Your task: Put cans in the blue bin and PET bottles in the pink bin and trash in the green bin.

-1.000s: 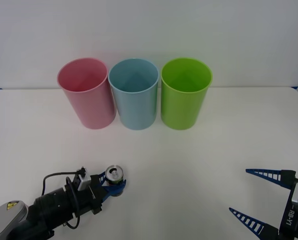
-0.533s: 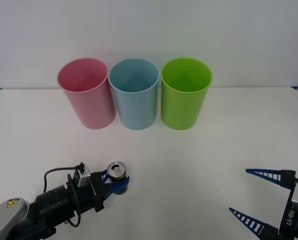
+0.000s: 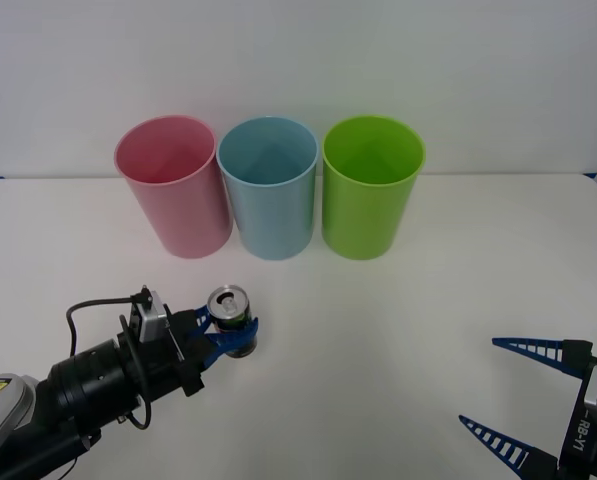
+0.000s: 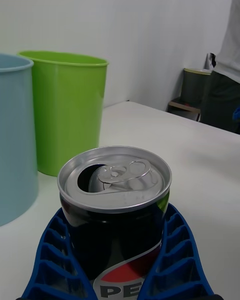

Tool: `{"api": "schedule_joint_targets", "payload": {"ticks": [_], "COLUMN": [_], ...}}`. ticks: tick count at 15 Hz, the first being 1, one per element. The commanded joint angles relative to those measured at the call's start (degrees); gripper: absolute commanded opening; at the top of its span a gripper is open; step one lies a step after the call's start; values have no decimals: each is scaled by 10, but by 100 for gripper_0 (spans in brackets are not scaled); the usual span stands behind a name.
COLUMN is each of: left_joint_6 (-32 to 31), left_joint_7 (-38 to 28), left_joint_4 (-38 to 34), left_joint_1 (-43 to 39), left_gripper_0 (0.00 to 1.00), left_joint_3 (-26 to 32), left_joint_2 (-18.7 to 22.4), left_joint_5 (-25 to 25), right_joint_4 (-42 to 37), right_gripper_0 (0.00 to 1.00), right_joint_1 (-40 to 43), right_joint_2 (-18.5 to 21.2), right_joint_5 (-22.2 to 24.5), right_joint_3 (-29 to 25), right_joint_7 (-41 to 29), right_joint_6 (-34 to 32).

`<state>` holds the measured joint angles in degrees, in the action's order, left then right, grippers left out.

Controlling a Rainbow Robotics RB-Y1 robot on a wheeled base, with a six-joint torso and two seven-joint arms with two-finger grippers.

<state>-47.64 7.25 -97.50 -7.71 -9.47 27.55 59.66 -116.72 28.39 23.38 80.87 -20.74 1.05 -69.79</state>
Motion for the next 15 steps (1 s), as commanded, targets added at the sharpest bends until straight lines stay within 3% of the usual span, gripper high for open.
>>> {"api": "schedule_joint_targets", "payload": {"ticks": [1, 3, 7, 12, 15], "left_joint_6": [24, 58, 114, 214, 258], "left_joint_7": [-85, -125, -138, -167, -235], "left_joint_4": [-65, -105, -165, -237, -251], "left_joint_1": [-22, -26, -25, -34, -3], "left_gripper_0": [4, 4, 4, 4, 4], "left_joint_3": [9, 11, 11, 11, -7], "left_joint_2": [6, 11, 37, 109, 127], "left_joint_5": [32, 54, 63, 53, 63], "right_joint_4": [0, 0, 0, 0, 0], "right_gripper_0": [100, 100, 100, 100, 100], "right_joint_1": [0, 0, 0, 0, 0], "right_joint_2": [0, 0, 0, 0, 0], "right_joint_5": [0, 0, 0, 0, 0], "right_joint_3": [0, 0, 0, 0, 0], "right_joint_7": [0, 0, 0, 0, 0], "right_joint_6": [0, 0, 0, 0, 0]}}
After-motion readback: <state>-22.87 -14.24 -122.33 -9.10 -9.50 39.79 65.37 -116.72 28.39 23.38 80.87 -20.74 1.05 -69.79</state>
